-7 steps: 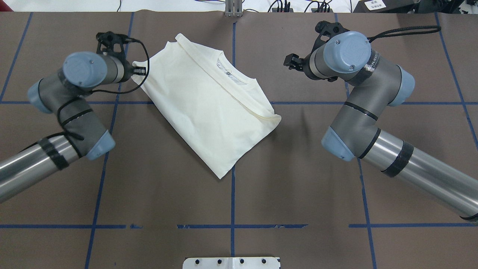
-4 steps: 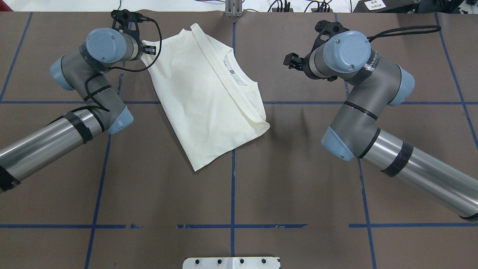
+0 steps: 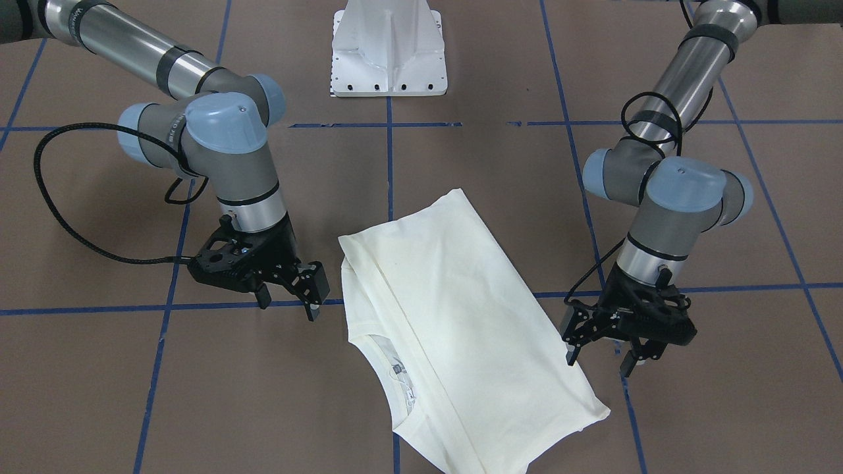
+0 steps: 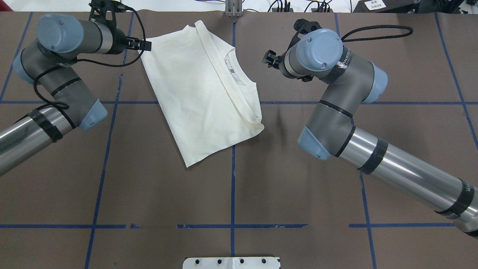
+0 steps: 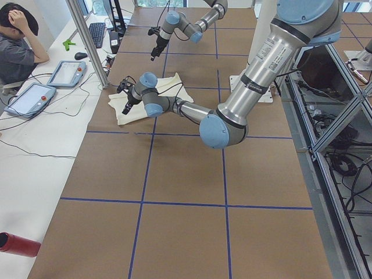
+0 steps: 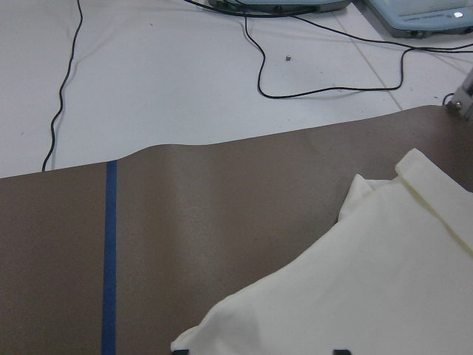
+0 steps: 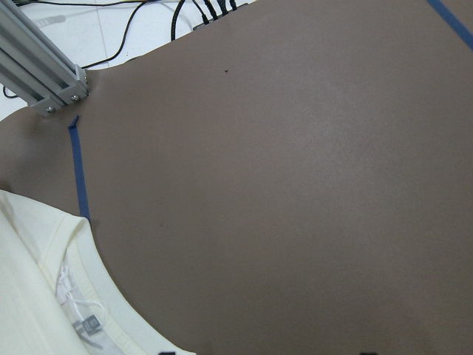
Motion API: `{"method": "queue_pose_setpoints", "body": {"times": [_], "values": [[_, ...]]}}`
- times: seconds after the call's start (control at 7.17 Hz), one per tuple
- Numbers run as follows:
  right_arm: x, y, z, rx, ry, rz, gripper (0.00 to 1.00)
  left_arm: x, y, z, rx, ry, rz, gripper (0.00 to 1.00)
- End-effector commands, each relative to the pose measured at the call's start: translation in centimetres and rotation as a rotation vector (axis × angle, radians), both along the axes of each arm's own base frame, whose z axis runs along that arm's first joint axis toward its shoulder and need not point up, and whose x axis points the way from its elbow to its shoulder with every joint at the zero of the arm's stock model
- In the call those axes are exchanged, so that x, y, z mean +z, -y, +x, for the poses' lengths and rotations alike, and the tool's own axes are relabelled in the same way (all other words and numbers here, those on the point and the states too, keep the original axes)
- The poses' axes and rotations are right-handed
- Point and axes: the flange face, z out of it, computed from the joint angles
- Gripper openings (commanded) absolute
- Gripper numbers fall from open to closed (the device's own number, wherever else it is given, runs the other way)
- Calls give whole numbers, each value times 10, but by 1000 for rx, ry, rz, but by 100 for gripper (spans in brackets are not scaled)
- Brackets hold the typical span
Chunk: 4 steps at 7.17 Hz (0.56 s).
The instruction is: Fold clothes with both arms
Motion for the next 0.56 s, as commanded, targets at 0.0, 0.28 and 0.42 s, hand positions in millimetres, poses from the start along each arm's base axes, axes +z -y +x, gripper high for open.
{"method": "queue_pose_setpoints", "body": {"times": [0.0,0.28,0.42], "values": [[-15,-4,-59,-10,-31,-14,85,1,-21,-7,22,-19,11,100],[-4,-23,-87,-51,-81,9,75,1,-23,-4,27,-21,9,100],[7,-29,-98,-59,-112,15,71,2,-23,-4,27,-20,8,100]]}}
